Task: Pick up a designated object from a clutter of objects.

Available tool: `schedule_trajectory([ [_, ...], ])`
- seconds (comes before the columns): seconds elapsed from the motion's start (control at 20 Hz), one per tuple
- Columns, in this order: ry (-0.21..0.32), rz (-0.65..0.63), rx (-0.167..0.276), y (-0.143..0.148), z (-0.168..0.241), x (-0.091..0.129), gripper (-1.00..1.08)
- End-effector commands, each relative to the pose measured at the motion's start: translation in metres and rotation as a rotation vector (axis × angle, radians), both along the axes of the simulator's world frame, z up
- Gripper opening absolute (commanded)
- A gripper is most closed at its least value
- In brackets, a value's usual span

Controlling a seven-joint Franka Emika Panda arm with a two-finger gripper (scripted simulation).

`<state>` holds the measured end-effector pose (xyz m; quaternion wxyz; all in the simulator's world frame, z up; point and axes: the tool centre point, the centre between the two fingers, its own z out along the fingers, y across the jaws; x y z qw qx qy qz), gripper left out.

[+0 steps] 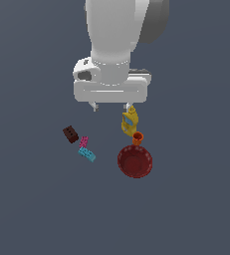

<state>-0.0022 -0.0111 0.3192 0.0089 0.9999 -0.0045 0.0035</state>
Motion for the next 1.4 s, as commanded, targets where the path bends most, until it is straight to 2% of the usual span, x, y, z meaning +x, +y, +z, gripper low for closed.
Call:
schedule_trajectory([
  [0.0, 0.0, 0.0, 0.0, 0.0, 0.0, 0.0, 1.0],
  [0.5, -0.008, -0.075, 0.01, -0.025, 0.012, -0.001, 1.0],
  [0.9, -0.007, -0.066, 0.011, -0.025, 0.009, -0.001, 1.0],
  [1.35, -0.005, -0.009, 0.017, -0.041, -0.011, 0.0, 1.0],
])
